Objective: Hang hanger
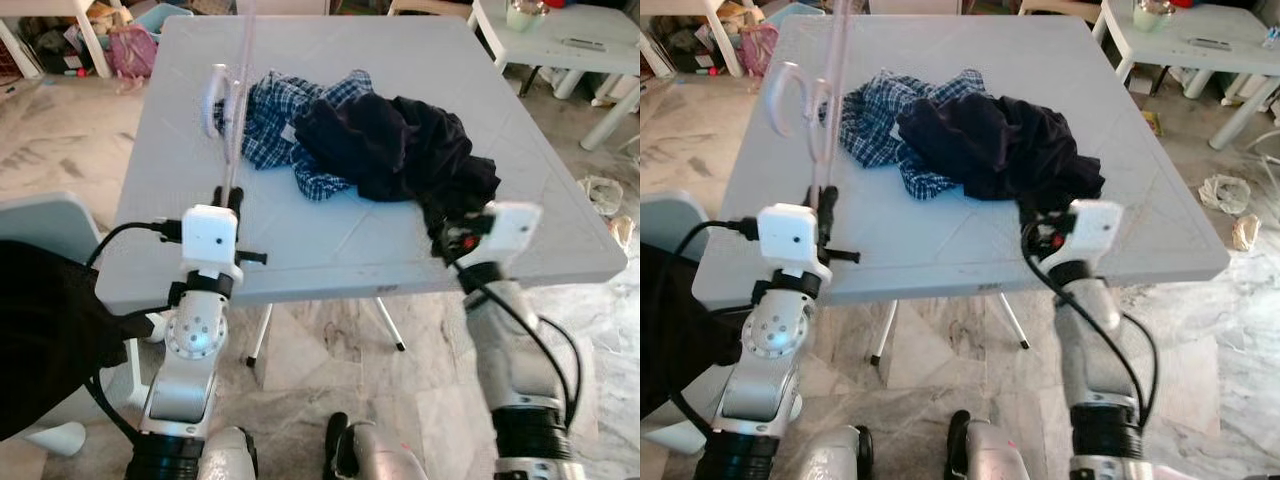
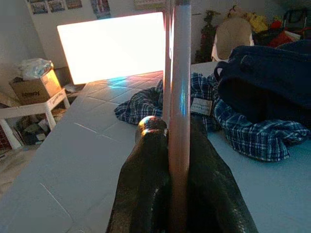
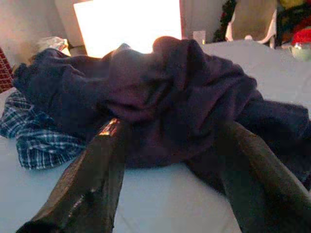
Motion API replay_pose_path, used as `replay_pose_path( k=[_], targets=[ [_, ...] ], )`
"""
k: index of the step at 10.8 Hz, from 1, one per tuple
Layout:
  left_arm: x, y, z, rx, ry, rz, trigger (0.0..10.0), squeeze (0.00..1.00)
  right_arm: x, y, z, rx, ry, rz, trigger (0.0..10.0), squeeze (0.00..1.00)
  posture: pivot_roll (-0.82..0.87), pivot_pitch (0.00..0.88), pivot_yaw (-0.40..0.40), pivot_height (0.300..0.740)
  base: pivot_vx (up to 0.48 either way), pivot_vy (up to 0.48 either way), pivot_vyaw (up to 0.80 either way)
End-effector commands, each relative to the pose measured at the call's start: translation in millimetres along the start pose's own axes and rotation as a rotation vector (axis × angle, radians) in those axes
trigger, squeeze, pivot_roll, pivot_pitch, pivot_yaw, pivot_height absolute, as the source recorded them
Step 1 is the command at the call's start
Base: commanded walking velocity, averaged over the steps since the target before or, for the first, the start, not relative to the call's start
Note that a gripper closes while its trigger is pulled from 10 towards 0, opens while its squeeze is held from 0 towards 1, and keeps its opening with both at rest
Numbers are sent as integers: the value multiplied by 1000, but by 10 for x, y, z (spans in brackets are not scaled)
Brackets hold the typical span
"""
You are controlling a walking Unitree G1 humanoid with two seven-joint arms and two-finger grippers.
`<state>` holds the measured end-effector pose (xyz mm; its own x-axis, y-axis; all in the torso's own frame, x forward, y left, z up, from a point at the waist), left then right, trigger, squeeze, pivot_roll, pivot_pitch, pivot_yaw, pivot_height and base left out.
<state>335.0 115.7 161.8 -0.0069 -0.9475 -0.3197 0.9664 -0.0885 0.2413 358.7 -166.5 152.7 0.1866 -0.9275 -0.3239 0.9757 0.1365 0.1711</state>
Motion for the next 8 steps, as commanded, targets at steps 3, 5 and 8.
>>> replay_pose_path(
  k=[3,5,8],
  targets=[
    [131,-100,-284,-115,-1,-44,10000,0,16,-23,-88,-41,-38,-46,10000,0,21,177,-36,740,0,0,0],
    [122,-97,-275,-111,2,-46,10000,0,-101,-68,-62,-33,25,18,10000,0,23,181,-35,740,-122,0,0],
    [131,-98,-275,-111,2,-54,10000,0,38,15,-79,-51,-47,-82,10000,0,22,182,-33,740,-206,0,0]
  ],
)
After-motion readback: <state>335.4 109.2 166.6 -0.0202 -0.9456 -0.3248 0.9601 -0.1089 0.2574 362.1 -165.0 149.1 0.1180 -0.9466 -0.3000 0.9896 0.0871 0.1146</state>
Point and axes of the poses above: a point about 5 cm out from each wrist's last joint towards the gripper, its own y axis pointing out of the wrist towards the gripper, its own z axis along the axis of the wrist's last joint, x = y × z, the point moved 6 cm from there along y, pointing out of the wrist towards the gripper, and after that the axes turned 10 degrees about y, right-handed, at the moved point
